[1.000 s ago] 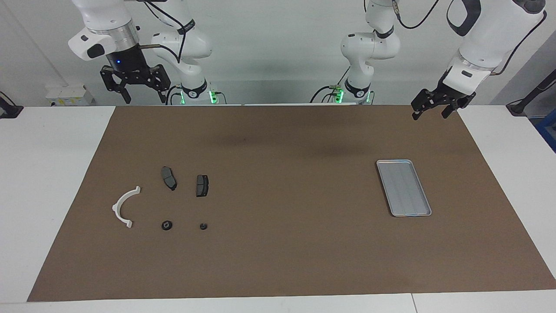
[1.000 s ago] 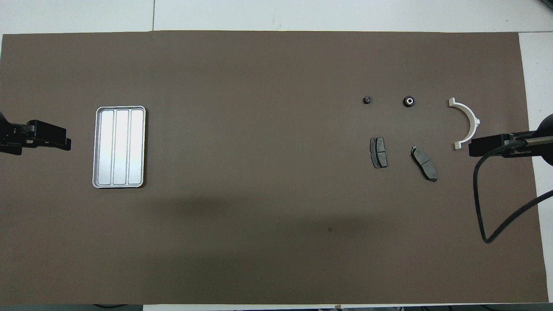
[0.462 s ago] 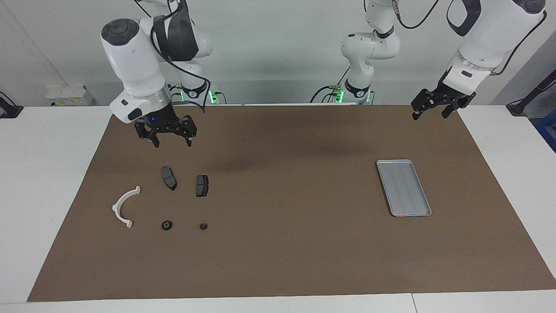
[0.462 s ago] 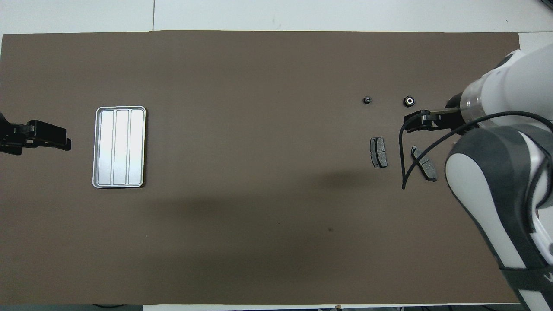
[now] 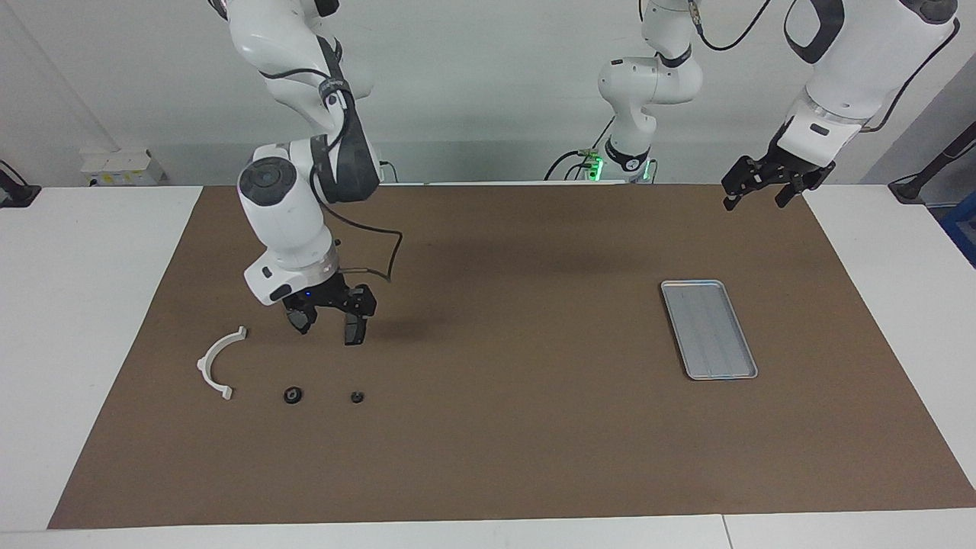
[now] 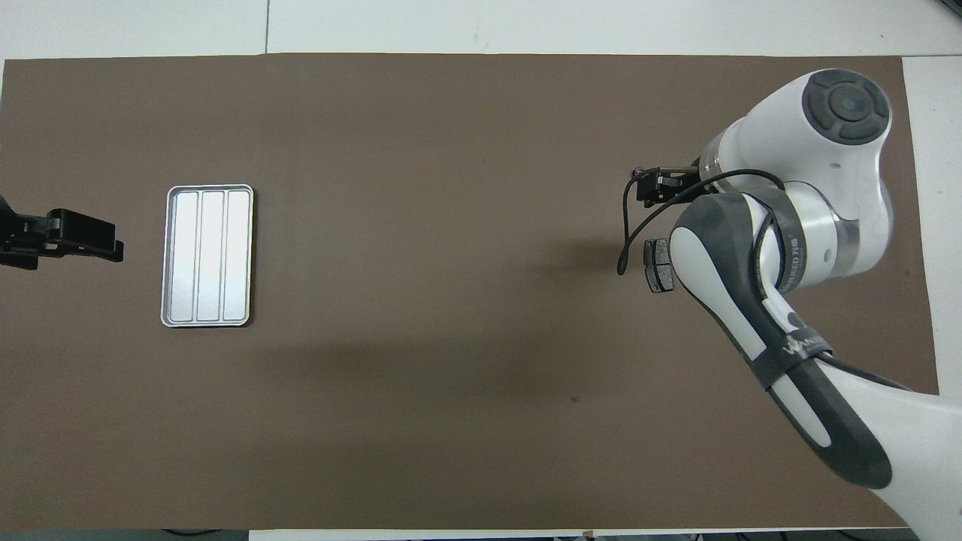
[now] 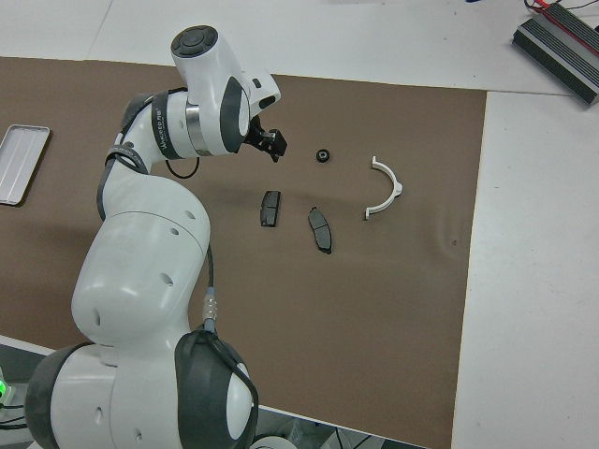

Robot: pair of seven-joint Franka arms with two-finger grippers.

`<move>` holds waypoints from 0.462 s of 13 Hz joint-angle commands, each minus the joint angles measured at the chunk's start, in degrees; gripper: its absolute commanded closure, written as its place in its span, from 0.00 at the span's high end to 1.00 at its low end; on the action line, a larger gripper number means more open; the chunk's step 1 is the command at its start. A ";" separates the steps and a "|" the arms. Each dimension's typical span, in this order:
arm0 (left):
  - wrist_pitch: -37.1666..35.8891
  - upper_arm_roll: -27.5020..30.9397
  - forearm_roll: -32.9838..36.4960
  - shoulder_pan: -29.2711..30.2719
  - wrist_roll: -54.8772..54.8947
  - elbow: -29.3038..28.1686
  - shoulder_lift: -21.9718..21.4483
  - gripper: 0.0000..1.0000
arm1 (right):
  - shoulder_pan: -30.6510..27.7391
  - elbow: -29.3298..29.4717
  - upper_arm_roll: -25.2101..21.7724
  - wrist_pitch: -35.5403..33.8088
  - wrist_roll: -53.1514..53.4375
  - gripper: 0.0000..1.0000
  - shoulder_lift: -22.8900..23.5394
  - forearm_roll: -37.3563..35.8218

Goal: Pick bearing gear from pile to tray
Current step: 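Reach the right gripper to the nearer small black part and grasp it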

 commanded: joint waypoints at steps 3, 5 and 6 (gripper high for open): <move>0.41 -0.15 0.93 -0.01 0.58 -0.93 -1.05 1.00 | 0.24 13.55 -0.05 -0.89 1.42 1.00 14.57 -4.06; 0.41 -0.15 0.93 -0.01 0.58 -0.93 -1.05 1.00 | 0.42 17.18 -0.05 -1.33 1.59 1.00 18.29 -4.33; 0.41 -0.15 0.93 -0.01 0.58 -0.93 -1.05 1.00 | 0.51 17.80 -0.05 -1.33 1.59 1.00 19.34 -4.33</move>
